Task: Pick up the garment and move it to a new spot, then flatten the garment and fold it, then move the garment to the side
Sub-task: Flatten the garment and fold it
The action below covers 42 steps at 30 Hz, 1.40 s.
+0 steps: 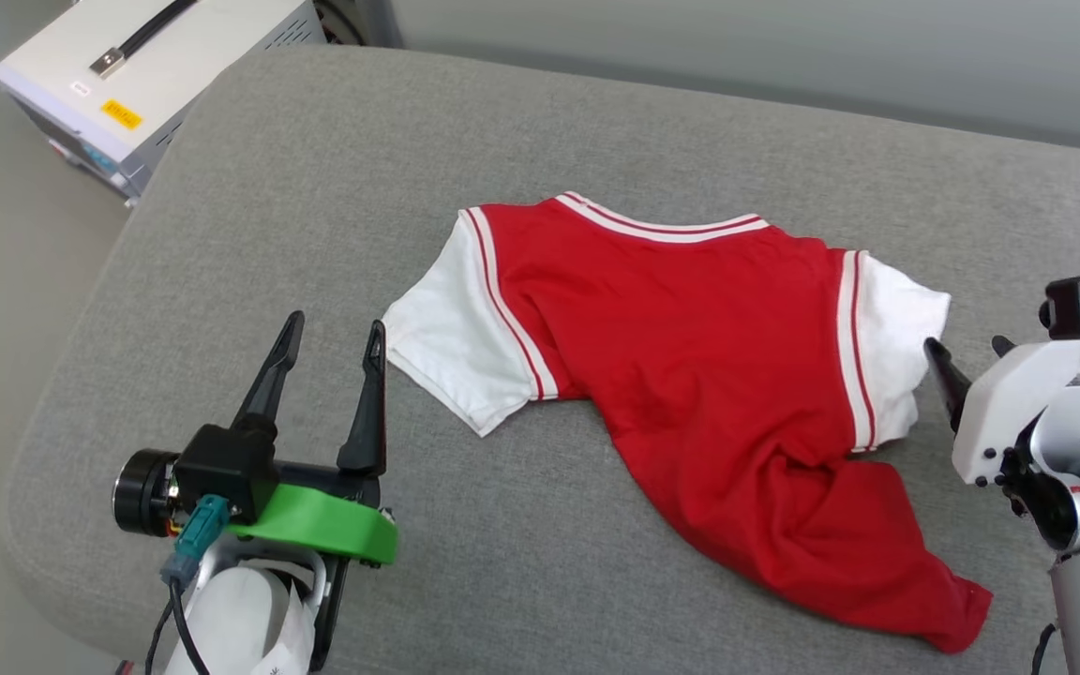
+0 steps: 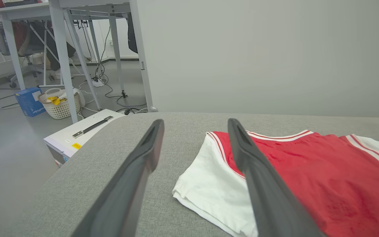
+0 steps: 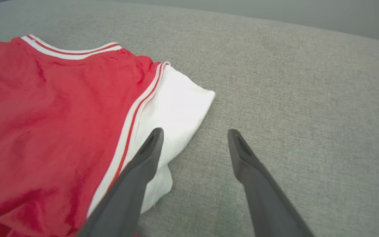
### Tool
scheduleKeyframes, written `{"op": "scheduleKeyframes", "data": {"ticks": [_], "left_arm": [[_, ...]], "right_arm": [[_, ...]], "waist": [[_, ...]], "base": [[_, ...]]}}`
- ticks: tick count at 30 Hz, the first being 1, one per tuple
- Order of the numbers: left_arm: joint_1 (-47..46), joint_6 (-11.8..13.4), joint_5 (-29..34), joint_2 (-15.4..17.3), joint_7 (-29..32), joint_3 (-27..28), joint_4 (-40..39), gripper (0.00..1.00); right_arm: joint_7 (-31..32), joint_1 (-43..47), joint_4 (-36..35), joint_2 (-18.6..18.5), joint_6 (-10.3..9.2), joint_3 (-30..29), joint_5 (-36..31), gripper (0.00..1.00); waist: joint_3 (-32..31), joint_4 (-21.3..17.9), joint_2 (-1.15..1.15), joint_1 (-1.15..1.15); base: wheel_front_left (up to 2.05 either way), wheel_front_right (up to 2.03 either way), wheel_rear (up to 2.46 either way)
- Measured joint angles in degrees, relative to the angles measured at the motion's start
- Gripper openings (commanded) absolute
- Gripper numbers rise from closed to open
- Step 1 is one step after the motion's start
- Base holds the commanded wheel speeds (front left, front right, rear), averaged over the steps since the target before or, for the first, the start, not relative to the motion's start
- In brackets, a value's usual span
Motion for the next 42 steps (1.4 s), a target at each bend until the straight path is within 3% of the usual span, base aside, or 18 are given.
{"op": "scheduleKeyframes", "data": {"ticks": [4, 13, 14, 15, 16, 21, 26, 34, 41, 42], "left_arm": [[-0.9, -0.8, 0.5, -1.2, 0.0, 0.4, 0.2, 1.00], [-1.6, -1.8, 1.4, -2.5, 0.0, 1.5, 0.6, 1.00], [-1.7, -2.0, 1.4, -2.6, 0.0, 1.6, 0.8, 1.00], [-1.7, -2.0, 1.5, -2.6, 0.0, 1.6, 0.9, 1.00], [-1.7, -2.1, 1.6, -2.7, 0.0, 1.6, 1.1, 1.00], [-1.6, -2.4, 2.0, -2.7, 0.0, 2.2, 2.1, 1.00], [-0.9, -2.6, 2.9, -2.5, 0.0, 2.6, 2.8, 1.00], [0.2, -2.7, 2.9, -2.5, 0.0, 1.5, 3.1, 1.00], [0.1, -2.9, 2.9, -2.3, 0.0, 0.6, 3.3, 1.00], [0.1, -3.0, 2.9, -2.2, 0.0, 0.5, 3.4, 1.00]], "right_arm": [[3.5, -2.5, 2.7, -0.2, 0.00, -1.3, -0.2, 1.00], [4.4, -4.6, 8.0, -0.6, 0.00, -0.7, -1.7, 1.00], [4.4, -4.9, 8.6, -0.6, 0.00, -0.5, -1.9, 0.73], [4.3, -5.3, 9.1, -0.9, 0.00, -0.1, -2.1, 0.14], [3.9, -5.6, 9.5, -1.0, -0.01, 0.2, -2.2, 0.00], [0.7, -5.7, 11.3, -1.3, 0.00, 2.3, -3.8, 0.00], [-1.2, -2.2, 8.8, -4.1, 0.01, 4.7, -5.1, 0.00], [1.7, 4.2, 1.5, -12.8, 0.01, 1.0, -8.0, 0.00], [3.0, 5.4, 2.5, -15.4, 0.01, -2.7, -12.3, 0.00], [2.9, 5.4, 3.1, -15.2, 0.01, -3.0, -12.7, 0.28]], "waist": [[1.6, 2.1, 0.00, 0.00], [4.5, 5.6, 0.00, 0.00], [4.7, 5.8, 0.00, 0.00], [4.9, 6.0, 0.00, 0.00], [4.9, 6.0, 0.00, 0.00], [4.0, 5.6, 0.00, 0.00], [1.1, 2.7, 0.00, 0.00], [-2.3, -1.7, 0.00, 0.00], [-2.5, -4.9, 0.00, 0.00], [-2.3, -5.1, 0.00, 0.00]], "base": [[0.00, 0.00, 0.00], [0.00, 0.00, 0.00], [0.00, 0.00, 0.00], [0.00, 0.00, 0.00], [0.00, 0.00, 0.00], [0.00, 0.00, 0.00], [0.00, 0.00, 0.00], [0.00, 0.00, 0.00], [0.00, 0.00, 0.00], [0.00, 0.00, 0.00]]}}
